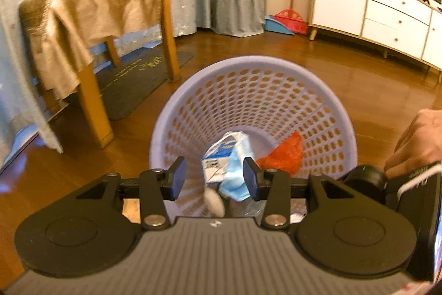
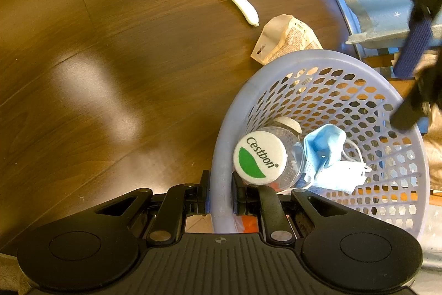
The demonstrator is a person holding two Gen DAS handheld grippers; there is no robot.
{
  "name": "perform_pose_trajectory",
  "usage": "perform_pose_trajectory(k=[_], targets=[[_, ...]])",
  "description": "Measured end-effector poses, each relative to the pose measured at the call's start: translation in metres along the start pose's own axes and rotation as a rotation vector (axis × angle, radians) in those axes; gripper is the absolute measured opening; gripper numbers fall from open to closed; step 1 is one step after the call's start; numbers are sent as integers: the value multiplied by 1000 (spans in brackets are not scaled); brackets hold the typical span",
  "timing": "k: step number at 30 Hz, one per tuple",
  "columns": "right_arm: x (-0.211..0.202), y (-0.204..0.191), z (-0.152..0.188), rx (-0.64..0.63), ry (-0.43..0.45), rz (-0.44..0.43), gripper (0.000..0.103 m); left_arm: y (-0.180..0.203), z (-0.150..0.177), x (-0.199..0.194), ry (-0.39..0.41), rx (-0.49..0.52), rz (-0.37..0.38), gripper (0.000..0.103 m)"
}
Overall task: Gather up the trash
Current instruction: 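Move the open left gripper down to the white tissue on the orange net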
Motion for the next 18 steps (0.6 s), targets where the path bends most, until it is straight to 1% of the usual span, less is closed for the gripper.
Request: perform_pose_trajectory(k=[3, 8, 11, 15, 18], targets=[[0, 0, 0, 0, 0, 0, 11, -9, 10, -6, -3, -20, -28, 39], [0, -2, 0, -8, 0, 3, 11, -26, 31, -18, -10, -54, -102, 40], [0, -2, 0, -9, -1, 3, 11, -39, 48, -26, -29, -87, -149, 41], [-1, -1, 1, -3, -2, 0, 11, -56, 71, -40, -52, -132, -206, 46], [-1, 0, 1, -2, -1, 0, 11, -69, 89, -50, -75, -180, -239, 53]])
Point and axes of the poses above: each gripper's, at about its wrist camera, not at the fingertips, and x roughly the way its jaws point, y to its right, z to its underside, the point moved 3 cm from there along x, roughly the way its jaws point, and after that the axes turned 14 degrees about -y, right-handed, at the moved point
